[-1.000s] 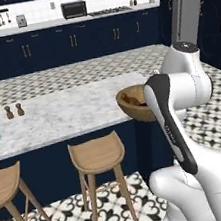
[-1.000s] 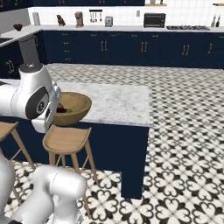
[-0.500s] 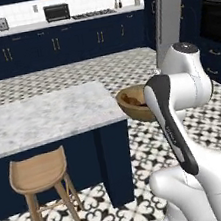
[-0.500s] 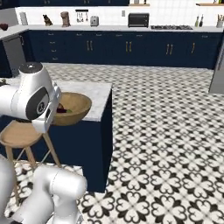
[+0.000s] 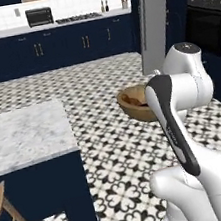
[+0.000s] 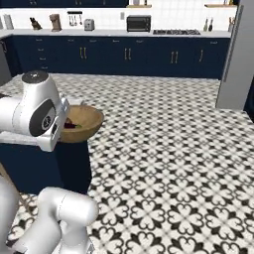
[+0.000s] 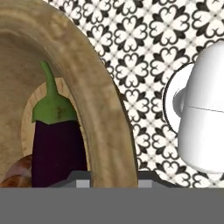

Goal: Pick the chicken drumstick and eggplant from their plates and place them in the bowl. Then put the bowl in the fridge.

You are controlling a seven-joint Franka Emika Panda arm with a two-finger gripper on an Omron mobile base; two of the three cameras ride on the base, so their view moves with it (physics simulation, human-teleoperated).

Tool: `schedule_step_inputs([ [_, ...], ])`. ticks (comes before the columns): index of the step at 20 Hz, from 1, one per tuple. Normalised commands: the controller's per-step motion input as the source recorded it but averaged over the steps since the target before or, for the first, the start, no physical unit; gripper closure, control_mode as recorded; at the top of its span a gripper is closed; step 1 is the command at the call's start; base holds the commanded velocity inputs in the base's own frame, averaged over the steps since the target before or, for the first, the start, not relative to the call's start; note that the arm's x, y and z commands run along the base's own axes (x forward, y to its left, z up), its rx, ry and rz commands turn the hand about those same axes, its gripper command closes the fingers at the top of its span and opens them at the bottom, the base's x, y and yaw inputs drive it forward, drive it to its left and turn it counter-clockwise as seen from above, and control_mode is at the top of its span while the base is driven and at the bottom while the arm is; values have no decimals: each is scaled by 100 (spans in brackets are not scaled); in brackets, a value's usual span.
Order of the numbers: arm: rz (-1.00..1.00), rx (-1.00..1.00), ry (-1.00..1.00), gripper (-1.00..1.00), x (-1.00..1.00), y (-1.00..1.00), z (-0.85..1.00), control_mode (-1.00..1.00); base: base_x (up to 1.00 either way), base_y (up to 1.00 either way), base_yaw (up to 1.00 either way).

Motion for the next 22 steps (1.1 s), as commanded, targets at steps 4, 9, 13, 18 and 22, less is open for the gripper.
schedule_step_inputs([
  [4,0,0,0,100,0,0,0,100,100,-87,0],
  [9,0,0,0,100,0,0,0,100,100,-85,-1],
  [13,0,0,0,100,0,0,0,100,100,-37,-5],
  [18,0,0,0,100,0,0,0,100,100,-7,-8],
  [22,0,0,0,100,0,0,0,100,100,0,-13],
])
